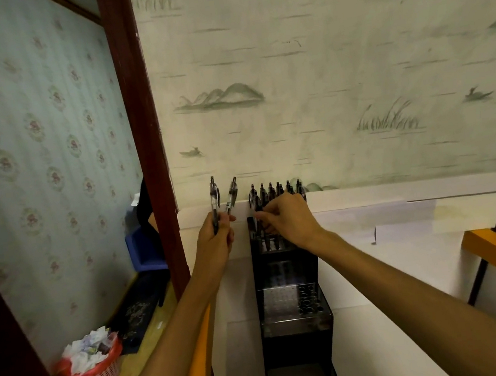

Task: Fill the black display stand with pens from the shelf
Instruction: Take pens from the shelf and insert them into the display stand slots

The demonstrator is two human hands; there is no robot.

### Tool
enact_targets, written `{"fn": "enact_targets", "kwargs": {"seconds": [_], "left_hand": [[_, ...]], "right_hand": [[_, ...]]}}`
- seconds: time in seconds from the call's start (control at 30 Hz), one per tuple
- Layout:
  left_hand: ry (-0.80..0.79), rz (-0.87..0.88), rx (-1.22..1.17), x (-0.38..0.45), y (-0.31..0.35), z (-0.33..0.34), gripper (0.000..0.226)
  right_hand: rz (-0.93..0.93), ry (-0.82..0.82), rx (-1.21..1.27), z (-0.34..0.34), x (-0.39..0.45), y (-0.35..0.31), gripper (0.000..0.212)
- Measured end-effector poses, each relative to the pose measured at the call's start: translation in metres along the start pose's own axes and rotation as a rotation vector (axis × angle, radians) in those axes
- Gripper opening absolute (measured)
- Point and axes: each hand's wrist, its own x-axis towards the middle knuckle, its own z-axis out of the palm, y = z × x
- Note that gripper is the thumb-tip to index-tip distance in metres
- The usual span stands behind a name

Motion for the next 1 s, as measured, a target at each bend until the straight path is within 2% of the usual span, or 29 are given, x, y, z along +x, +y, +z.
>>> {"fn": "enact_targets", "kwargs": {"seconds": [0.13, 0.2, 0.27, 0.33, 0.53, 0.67, 0.8, 0.9, 1.0], "left_hand": [[-0.029, -0.004, 0.008, 0.000, 0.000, 0.005, 0.028], [-0.042, -0.008, 0.002, 0.000, 0.001, 0.008, 0.029], [-0.063, -0.006, -0.008, -0.001, 0.002, 0.010, 0.030], [-0.088, 0.002, -0.008, -0.002, 0.002, 0.014, 0.030], [-0.107, -0.010, 0.056, 0.001, -0.001, 0.022, 0.028], [-0.064, 0.074, 0.238, -0.002, -0.001, 0.014, 0.026], [0.048, 0.117, 0.387, 0.000, -0.003, 0.000, 0.024], [0.075, 0.094, 0.444, 0.005, -0.005, -0.007, 0.026], [0.070, 0.103, 0.494, 0.008, -0.006, -0.012, 0.027]], "right_hand": [[0.018, 0.069, 0.040, -0.013, -0.002, -0.005, 0.030], [0.054, 0.086, 0.240, -0.021, -0.003, -0.010, 0.025], [0.115, 0.030, 0.483, -0.029, -0.003, -0.016, 0.020], [0.149, -0.027, 0.619, -0.032, -0.005, -0.019, 0.022], [0.182, -0.024, 0.769, -0.030, -0.011, -0.021, 0.021], [0.236, 0.039, 0.835, -0.033, -0.007, -0.018, 0.023], [0.236, 0.161, 0.759, -0.042, 0.004, -0.011, 0.022], [0.141, 0.235, 0.524, -0.044, 0.008, -0.005, 0.014], [0.042, 0.238, 0.330, -0.043, 0.010, -0.006, 0.012]]}}
